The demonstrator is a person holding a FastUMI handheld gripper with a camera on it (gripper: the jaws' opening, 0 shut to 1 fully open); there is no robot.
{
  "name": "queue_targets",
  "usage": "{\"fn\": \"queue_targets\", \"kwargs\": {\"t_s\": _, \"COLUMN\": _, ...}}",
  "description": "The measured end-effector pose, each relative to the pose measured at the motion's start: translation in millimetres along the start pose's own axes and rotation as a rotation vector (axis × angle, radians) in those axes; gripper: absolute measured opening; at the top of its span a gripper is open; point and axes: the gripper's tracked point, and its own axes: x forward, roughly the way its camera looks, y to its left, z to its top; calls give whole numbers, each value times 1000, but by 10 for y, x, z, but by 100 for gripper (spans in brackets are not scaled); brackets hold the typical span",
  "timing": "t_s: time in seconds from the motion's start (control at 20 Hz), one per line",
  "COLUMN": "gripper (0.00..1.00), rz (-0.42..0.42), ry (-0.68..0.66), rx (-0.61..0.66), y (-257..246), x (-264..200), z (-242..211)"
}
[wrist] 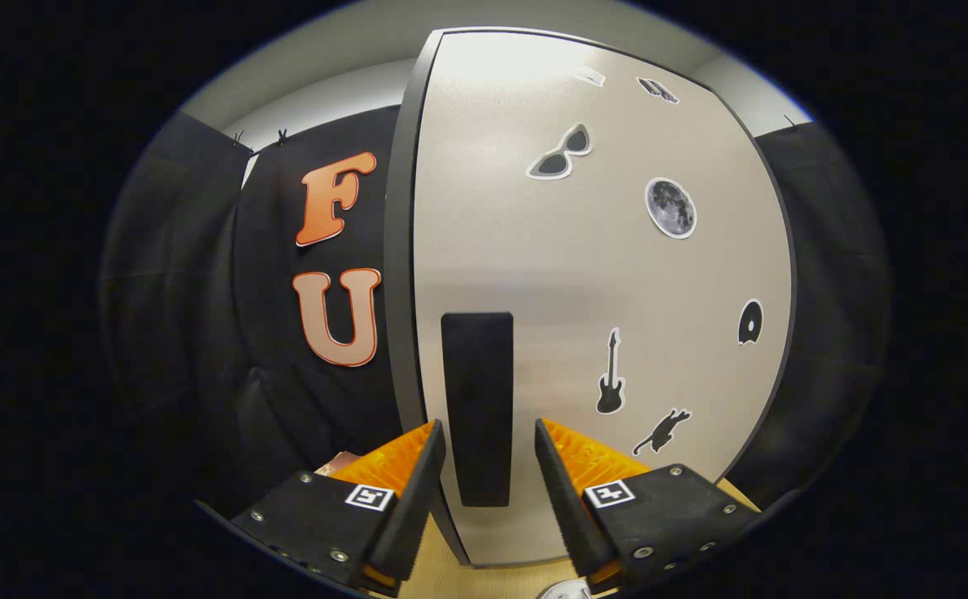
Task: Open the shoe cabinet door, grab the shoes and put them into the shoe cabinet, then close the shoe cabinet door.
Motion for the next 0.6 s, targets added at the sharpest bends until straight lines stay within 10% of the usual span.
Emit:
{"fn": "queue_targets", "kwargs": {"t_s": 0.25, "gripper": 38, "rz": 5, "ry": -3, "rx": 2, "y": 23, "x": -8, "z": -7}}
{"fn": "queue_targets", "kwargs": {"t_s": 0.6, "gripper": 35, "rz": 26, "ry": -10, "rx": 15, "y": 11, "x": -90, "z": -7}}
